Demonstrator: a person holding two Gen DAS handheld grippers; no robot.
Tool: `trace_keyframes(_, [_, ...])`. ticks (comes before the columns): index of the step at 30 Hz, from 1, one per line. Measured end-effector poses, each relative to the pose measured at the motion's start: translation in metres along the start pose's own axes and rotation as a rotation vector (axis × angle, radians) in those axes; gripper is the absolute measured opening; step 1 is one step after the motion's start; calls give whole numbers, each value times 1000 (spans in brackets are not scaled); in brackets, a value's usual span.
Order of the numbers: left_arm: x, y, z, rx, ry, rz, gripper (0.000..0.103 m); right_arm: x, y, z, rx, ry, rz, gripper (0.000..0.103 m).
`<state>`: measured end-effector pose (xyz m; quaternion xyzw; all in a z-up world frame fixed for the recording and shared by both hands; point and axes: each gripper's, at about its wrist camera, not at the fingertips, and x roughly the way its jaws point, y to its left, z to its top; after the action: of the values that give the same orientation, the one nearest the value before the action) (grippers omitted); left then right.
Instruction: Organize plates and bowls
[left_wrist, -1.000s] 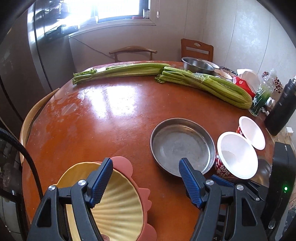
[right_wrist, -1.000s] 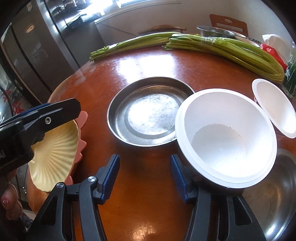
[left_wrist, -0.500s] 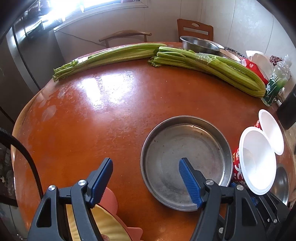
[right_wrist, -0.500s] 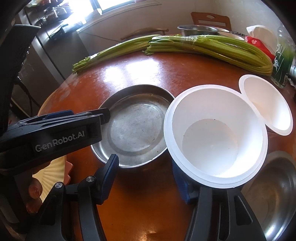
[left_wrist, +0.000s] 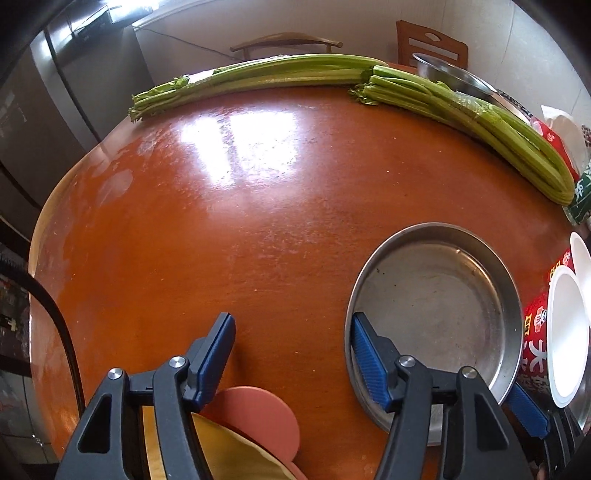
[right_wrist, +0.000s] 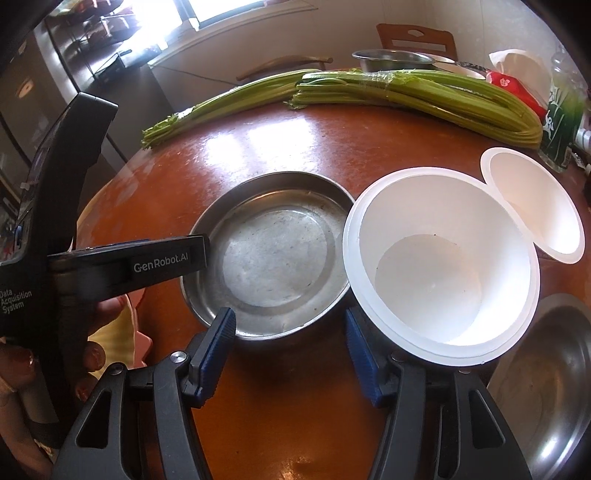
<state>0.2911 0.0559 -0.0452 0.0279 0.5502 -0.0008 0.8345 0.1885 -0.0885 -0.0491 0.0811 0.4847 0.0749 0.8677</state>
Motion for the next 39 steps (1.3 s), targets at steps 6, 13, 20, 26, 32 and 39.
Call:
trace_keyframes(6, [0,27,3,-69,1,48,64,5,4,1,-16,4,-5,62])
trace_keyframes(13, [0,38,0,-104,2,-4,53,13,7,10,-12,-16,-21,63])
trace_keyframes(20, [0,36,0,-92,-5,-24,48,1,17,21,-46,-54,-37,63])
trace_keyframes(26, [-1,35,-1,-85,-11,-33,48,-5,9,46,-54,-57,-59,63])
trace_keyframes(32, [-1,38,-1,-85,-12,-46,48,-1,2,34,-30,-21,-52,63])
trace_keyframes(39, [-2,38,-1,-86,-12,-54,48,-21,18,26,-78,-65,-38,63])
